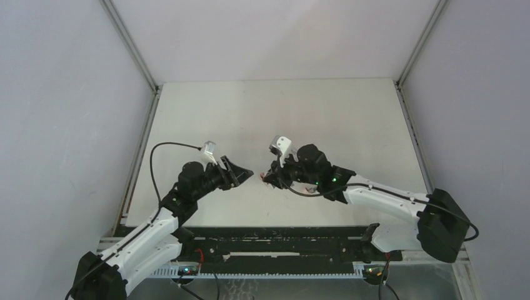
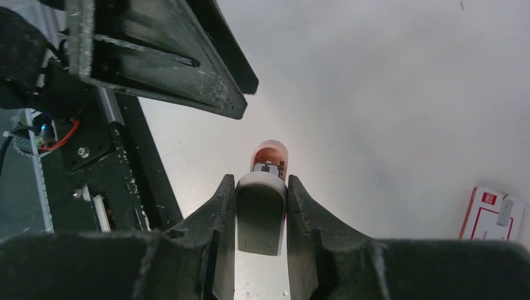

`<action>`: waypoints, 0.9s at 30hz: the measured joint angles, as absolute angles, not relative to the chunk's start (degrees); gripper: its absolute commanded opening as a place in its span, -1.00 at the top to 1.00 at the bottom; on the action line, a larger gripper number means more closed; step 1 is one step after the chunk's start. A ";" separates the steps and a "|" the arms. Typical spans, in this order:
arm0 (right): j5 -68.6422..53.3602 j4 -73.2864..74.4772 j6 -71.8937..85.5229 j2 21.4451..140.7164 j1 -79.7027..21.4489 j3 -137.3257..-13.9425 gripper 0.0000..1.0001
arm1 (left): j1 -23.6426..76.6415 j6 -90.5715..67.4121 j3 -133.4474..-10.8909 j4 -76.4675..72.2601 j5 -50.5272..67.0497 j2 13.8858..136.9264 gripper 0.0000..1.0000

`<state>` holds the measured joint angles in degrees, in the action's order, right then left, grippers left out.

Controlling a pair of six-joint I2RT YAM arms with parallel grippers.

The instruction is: Load the staples into the stapler

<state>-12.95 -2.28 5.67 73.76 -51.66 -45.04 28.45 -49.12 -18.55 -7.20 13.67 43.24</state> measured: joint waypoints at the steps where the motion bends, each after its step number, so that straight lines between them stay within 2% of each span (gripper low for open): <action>1: -13.93 -4.36 5.28 72.20 -51.44 -43.42 1.00 | 28.45 -49.47 -18.61 -7.22 15.22 43.55 -0.40; 11: -18.59 -12.95 2.33 65.56 -51.33 -37.10 1.00 | 29.34 -50.52 -20.08 -9.28 24.75 46.44 -0.42; 27: -19.51 -14.44 0.12 64.73 -51.33 -37.10 1.00 | 32.95 -54.30 -20.82 -16.25 25.69 50.06 -0.39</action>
<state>-19.51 -14.44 0.12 64.73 -51.33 -37.10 32.95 -54.30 -20.82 -16.25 25.69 50.06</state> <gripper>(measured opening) 0.255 0.701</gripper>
